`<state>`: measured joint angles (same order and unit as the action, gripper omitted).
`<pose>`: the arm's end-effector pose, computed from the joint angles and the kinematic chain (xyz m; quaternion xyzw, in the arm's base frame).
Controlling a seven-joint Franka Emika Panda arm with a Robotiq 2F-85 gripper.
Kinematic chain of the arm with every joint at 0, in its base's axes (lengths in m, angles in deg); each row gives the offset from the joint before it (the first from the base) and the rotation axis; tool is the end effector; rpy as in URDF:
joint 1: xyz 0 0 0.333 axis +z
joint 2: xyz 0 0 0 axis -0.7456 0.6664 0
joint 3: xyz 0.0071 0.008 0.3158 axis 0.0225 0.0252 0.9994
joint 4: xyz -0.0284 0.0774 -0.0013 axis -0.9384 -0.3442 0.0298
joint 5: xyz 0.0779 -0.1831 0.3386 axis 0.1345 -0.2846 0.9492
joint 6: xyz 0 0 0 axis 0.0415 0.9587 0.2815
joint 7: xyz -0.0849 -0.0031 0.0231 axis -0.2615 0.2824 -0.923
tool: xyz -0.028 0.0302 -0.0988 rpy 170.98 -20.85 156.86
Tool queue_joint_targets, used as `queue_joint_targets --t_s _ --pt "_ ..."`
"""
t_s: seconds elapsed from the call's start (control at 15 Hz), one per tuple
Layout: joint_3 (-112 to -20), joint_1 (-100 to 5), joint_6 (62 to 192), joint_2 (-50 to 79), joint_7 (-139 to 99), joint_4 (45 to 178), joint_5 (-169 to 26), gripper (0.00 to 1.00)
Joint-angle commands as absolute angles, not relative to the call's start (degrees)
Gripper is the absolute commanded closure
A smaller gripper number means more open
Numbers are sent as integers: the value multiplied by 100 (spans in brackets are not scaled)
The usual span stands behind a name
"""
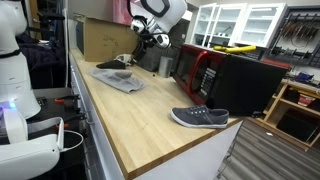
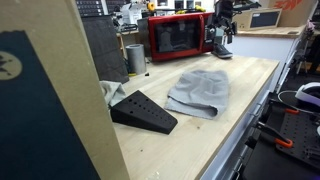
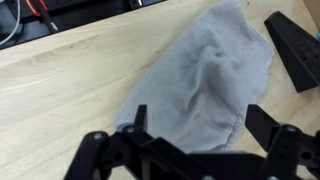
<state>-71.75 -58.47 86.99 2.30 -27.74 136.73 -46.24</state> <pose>0.4911 -0.1375 0.3810 -0.9345 0.2020 0.1900 0.2232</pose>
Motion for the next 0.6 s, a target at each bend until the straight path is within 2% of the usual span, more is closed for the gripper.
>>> queue_joint_targets --t_s 0.0,0.53 --pt "-7168 -5856 8818 273 -2760 13660 -4695 0" --pt "-7166 -5857 8926 317 -2756 13660 -4766 0"
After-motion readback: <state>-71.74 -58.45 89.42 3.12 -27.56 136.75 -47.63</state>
